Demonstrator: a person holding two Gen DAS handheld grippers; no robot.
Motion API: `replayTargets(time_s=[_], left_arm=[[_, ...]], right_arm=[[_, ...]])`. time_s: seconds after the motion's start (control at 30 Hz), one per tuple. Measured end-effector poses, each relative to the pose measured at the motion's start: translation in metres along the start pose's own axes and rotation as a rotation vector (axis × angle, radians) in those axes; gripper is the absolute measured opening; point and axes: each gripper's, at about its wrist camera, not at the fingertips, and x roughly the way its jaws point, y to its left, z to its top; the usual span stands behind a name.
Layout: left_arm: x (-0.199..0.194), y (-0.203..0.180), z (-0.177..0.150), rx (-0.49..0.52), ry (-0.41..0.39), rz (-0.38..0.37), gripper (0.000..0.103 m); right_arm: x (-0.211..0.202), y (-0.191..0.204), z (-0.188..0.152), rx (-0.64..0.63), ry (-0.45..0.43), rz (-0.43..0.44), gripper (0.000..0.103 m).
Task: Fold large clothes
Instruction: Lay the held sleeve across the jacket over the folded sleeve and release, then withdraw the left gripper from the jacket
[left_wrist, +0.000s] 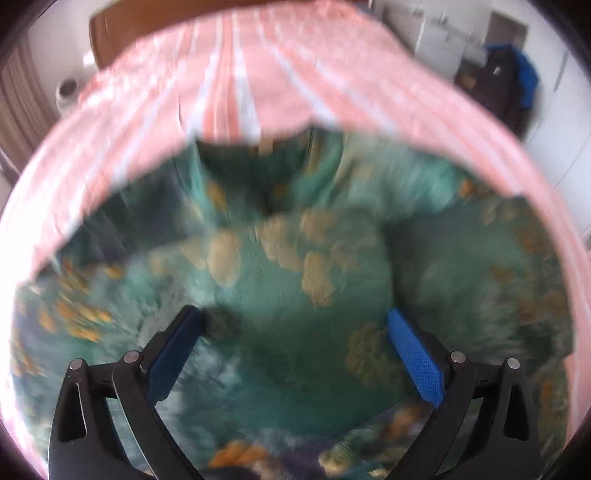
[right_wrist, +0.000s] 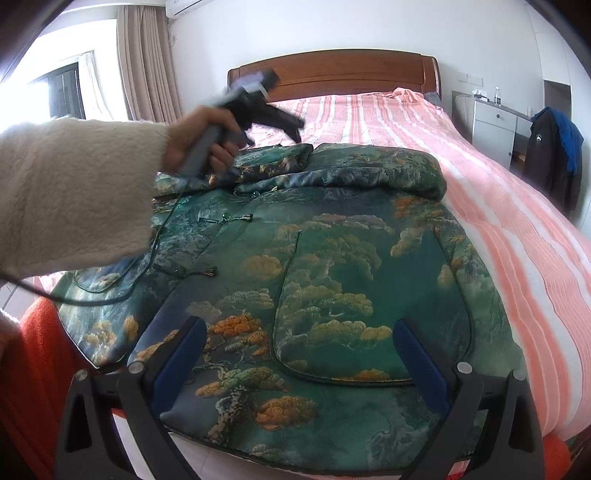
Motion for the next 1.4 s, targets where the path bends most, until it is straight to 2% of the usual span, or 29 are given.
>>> replayTargets(time_s=[0.07,0.17,0.27,0.37,0.4,0.47,0.57,0.63,0.67,0.77,0.9,1.07,1.17,1.3,1.37,1.4], left_arm=[[0.006,-0.003,-0.006,0.01,-0.033,0.019,0.103],[-0.011,-0.005,-0.005,0.023,-0.062,0.026,0.101],[-0.052,-0.003,-0.017,0.063,-0.149,0.004,0.101],[-0.087,-0.003,-0.049,0.135,-0.204,-0.037,0.102],[-0.088,-0.003,-0.058,0.149,-0.195,-0.035,0.102],[-0.07,-0.005,-0.07,0.17,-0.123,-0.023,0.102],[-0.034,-0.011,-0.078,0.188,0.001,0.047,0.102],[-0.035,-0.018,-0.081,0.196,-0.032,0.102,0.101],[-0.041,-0.021,-0.081,0.195,-0.046,0.103,0.101],[-0.076,-0.026,-0.082,0.213,-0.11,0.037,0.101],[-0.137,-0.026,-0.088,0.273,-0.236,0.051,0.101],[-0.203,-0.007,-0.101,0.306,-0.299,0.035,0.102],[-0.232,0.005,-0.129,0.399,-0.306,0.138,0.102],[-0.261,0.02,-0.185,0.603,-0.325,0.368,0.102],[-0.269,0.028,-0.211,0.662,-0.297,0.422,0.102],[-0.274,0.033,-0.22,0.663,-0.278,0.423,0.102]], right_arm=[[0.001,-0.001,0.0,0.001,0.002,-0.002,0.1],[0.001,-0.001,0.0,-0.004,0.003,-0.005,0.1],[0.0,-0.001,0.001,-0.002,-0.003,-0.006,0.1],[-0.001,0.0,0.001,-0.005,-0.007,-0.006,0.1],[-0.001,0.001,0.001,-0.008,-0.01,-0.007,0.1],[-0.001,0.002,0.001,-0.011,-0.008,-0.004,0.1],[0.0,0.007,0.0,-0.024,-0.001,-0.002,0.1],[-0.002,0.012,0.0,-0.045,-0.009,-0.012,0.1],[-0.005,0.014,0.0,-0.057,-0.019,-0.02,0.1],[-0.012,0.018,0.0,-0.088,-0.049,-0.043,0.1],[-0.012,0.017,0.002,-0.077,-0.053,-0.036,0.1],[-0.014,0.023,0.002,-0.101,-0.065,-0.03,0.1],[-0.016,0.025,0.002,-0.111,-0.072,-0.029,0.1],[-0.017,0.027,0.003,-0.112,-0.08,-0.023,0.1],[-0.017,0.028,0.003,-0.111,-0.081,-0.018,0.1],[-0.016,0.028,0.003,-0.111,-0.078,-0.013,0.1]])
